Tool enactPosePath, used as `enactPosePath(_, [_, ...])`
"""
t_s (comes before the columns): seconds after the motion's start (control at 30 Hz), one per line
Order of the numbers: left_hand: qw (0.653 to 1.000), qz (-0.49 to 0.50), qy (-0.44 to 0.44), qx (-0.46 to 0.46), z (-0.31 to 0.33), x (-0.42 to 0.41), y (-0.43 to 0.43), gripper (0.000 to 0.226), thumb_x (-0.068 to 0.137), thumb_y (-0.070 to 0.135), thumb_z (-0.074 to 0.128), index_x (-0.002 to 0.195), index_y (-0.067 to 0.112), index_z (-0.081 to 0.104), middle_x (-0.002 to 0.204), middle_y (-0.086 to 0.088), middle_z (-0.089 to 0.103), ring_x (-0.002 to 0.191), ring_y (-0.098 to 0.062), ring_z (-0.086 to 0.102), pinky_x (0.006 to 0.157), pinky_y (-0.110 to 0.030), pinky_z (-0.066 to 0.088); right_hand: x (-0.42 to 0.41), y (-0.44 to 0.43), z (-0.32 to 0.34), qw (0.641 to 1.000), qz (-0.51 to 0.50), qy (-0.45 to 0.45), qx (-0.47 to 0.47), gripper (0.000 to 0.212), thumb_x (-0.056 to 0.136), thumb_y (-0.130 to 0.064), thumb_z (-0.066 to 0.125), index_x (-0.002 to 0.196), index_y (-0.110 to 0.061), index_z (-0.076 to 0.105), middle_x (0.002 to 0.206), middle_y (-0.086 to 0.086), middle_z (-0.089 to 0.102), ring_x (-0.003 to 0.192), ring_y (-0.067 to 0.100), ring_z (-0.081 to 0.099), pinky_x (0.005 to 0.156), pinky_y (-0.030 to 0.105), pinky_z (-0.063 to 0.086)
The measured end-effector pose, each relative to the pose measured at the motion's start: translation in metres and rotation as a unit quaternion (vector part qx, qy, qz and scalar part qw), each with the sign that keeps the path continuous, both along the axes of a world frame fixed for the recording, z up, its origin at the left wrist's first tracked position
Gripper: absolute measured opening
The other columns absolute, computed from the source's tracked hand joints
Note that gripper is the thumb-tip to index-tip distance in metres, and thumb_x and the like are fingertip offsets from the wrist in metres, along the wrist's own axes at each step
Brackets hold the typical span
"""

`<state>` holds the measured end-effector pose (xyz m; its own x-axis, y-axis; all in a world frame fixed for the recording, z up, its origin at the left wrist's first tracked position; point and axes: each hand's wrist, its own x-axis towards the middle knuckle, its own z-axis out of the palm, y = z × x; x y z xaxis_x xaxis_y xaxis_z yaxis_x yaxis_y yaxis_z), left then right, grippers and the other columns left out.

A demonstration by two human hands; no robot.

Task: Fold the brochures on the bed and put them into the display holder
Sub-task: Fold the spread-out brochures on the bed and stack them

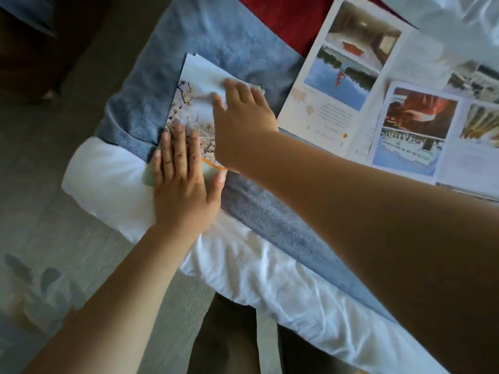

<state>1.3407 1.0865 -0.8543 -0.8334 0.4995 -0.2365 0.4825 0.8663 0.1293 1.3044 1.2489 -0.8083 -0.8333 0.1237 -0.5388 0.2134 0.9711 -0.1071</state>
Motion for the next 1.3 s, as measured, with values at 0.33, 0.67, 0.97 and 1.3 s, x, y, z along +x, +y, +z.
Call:
enactPosePath(0.33, [0.988,-0.057,-0.023,0.139,0.035,0.047,0.08,0.064,0.104,0.026,0.046,0.16,0.003,0.026,0.168,-0.024,0.013,0.155,-0.044,0.013,0.125,-0.06,0.01,0.241,0.138,-0.006,0.981,-0.123,0.147,0.019,0.067,0.108,-0.021,0.04,0.167,-0.016,0.009,0.173,0.012,-0.005,0.159,0.029,-0.011,0.129,0.043,-0.005])
enactPosePath(0.67, [0.938,-0.341,-0.06,0.022,0.014,0.178,0.236,0.073,0.106,0.054,0.021,0.163,0.02,-0.008,0.17,-0.009,-0.019,0.157,-0.032,-0.018,0.126,-0.047,-0.012,0.432,0.246,-0.01,0.886,-0.448,0.08,0.09,0.073,0.104,-0.058,0.019,0.166,-0.021,0.006,0.174,0.011,-0.003,0.159,0.035,-0.004,0.128,0.056,0.0])
enactPosePath(0.97, [0.935,-0.355,-0.025,0.002,0.002,0.163,0.279,0.067,0.107,0.057,0.013,0.162,0.031,-0.016,0.17,-0.005,-0.021,0.157,-0.031,-0.018,0.125,-0.049,-0.012,0.427,0.224,-0.039,0.851,-0.501,0.137,0.075,0.069,0.107,-0.054,0.021,0.167,-0.026,0.002,0.174,0.004,-0.006,0.159,0.032,-0.011,0.128,0.052,-0.008])
enactPosePath(1.3, [0.93,-0.366,0.02,0.017,0.011,0.14,0.301,0.072,0.102,0.066,0.011,0.163,0.033,-0.008,0.172,0.0,-0.012,0.158,-0.032,-0.011,0.125,-0.05,-0.01,0.408,0.201,-0.027,0.916,-0.364,0.17,-0.007,0.058,0.109,-0.055,0.027,0.164,-0.034,0.024,0.174,0.003,0.006,0.161,0.024,-0.005,0.127,0.047,-0.011])
